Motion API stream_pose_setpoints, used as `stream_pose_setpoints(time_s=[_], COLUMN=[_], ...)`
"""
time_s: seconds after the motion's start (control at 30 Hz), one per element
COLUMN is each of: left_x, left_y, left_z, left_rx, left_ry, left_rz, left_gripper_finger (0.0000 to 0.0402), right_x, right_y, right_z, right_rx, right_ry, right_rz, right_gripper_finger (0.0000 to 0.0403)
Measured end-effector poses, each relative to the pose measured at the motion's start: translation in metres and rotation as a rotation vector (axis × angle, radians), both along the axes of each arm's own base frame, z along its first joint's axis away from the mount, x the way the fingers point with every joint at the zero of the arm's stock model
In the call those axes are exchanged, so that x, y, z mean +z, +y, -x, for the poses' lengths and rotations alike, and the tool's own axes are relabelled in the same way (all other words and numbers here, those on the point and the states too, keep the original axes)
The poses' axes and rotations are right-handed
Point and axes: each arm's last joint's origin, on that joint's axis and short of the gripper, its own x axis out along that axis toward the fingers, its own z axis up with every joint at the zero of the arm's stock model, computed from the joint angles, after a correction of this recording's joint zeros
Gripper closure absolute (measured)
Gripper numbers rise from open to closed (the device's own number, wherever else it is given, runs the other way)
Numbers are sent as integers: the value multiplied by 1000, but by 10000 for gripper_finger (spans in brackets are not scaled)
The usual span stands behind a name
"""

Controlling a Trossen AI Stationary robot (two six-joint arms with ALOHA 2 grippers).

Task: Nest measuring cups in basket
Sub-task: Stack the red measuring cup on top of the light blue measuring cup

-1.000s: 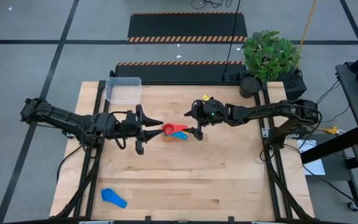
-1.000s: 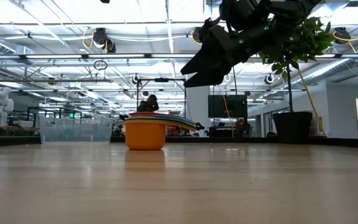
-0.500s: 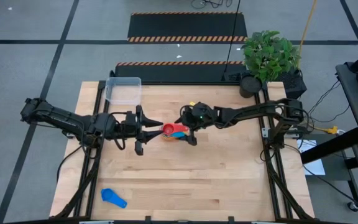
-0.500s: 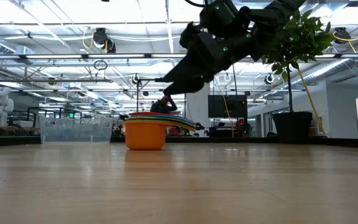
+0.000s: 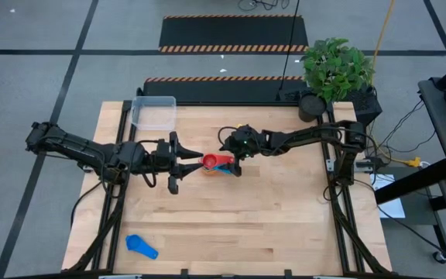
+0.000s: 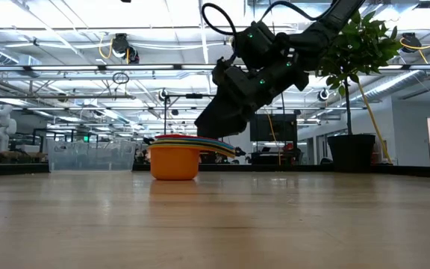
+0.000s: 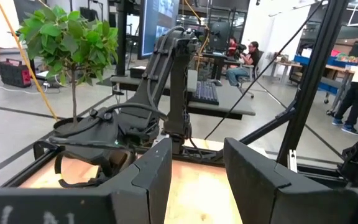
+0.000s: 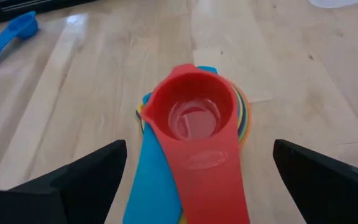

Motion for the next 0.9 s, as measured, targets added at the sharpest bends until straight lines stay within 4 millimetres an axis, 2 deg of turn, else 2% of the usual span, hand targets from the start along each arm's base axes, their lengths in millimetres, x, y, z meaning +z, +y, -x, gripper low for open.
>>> stream_pose_setpoints(time_s=[0.27, 0.47, 0.9], left_x=[0, 0, 1], left_y=[0, 0, 0], left_z=[0, 0, 0], left_rx=[0, 0, 0], left_ry=[0, 5, -7], left_rz=[-1, -11, -6], left_gripper_finger=[254, 254, 254], right_x=[0, -4, -5], right_y=[0, -5, 3], right_z=[1, 2, 1], right_rx=[53, 55, 69], right_ry=[-4, 15, 30], right_rz=[-62, -43, -52], right_gripper_finger=[3, 3, 3])
